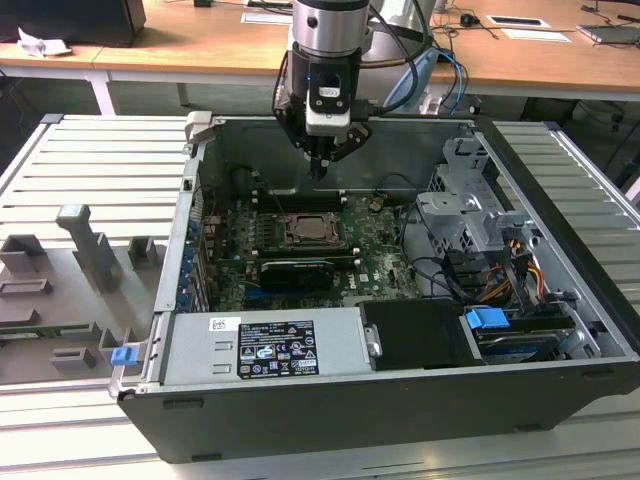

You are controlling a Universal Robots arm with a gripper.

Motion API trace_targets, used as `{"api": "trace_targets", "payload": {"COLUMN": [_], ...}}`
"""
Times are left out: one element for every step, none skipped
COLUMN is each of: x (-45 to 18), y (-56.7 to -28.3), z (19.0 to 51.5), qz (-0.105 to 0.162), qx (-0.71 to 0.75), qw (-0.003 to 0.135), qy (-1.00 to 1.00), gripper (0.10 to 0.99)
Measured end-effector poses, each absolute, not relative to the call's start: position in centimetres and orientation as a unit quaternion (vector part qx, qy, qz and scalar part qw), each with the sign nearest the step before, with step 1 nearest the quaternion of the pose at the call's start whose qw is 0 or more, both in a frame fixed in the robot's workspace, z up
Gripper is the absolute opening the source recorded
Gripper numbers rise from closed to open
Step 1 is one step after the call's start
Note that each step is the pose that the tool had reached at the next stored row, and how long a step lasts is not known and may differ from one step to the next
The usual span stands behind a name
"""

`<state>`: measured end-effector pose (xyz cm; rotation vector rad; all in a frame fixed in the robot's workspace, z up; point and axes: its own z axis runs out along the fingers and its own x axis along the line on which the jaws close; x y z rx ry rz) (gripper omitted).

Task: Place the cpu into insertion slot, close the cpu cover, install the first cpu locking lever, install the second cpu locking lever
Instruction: 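Install the first cpu locking lever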

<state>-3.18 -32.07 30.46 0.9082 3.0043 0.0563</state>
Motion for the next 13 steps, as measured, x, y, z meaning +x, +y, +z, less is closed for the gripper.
{"api": "trace_targets", "payload": {"x": [-3.18, -3.18, -3.18, -3.18, -3.18, -3.18, -3.18, -3.18, -3.18, -3.18, -3.18, -3.19, -3.19], "y": [-32.09, -32.11, -32.13, -32.14, -32.15, -32.15, -32.15, -32.15, -32.15, -32.15, -32.15, -32.15, -32.15], "z": [30.44, 30.42, 30.40, 30.38, 30.38, 30.38, 30.37, 30.36, 30.36, 30.36, 30.35, 30.35, 30.35], "qz": [0.018, 0.018, 0.018, 0.018, 0.018, 0.018, 0.018, 0.018, 0.018, 0.018, 0.018, 0.018, 0.018], "qx": [0.289, 0.289, 0.288, 0.287, 0.285, 0.279, 0.262, 0.243, 0.232, 0.222, 0.207, 0.201, 0.197], "qw": [0.001, 0.001, 0.001, 0.001, 0.001, 0.001, 0.001, 0.000, 0.000, 0.000, 0.000, 0.000, 0.000], "qy": [0.957, 0.957, 0.957, 0.958, 0.958, 0.960, 0.965, 0.970, 0.973, 0.975, 0.978, 0.979, 0.980], "gripper": [0.106, 0.106, 0.106, 0.106, 0.106, 0.106, 0.106, 0.106, 0.106, 0.106, 0.106, 0.106, 0.106]}}
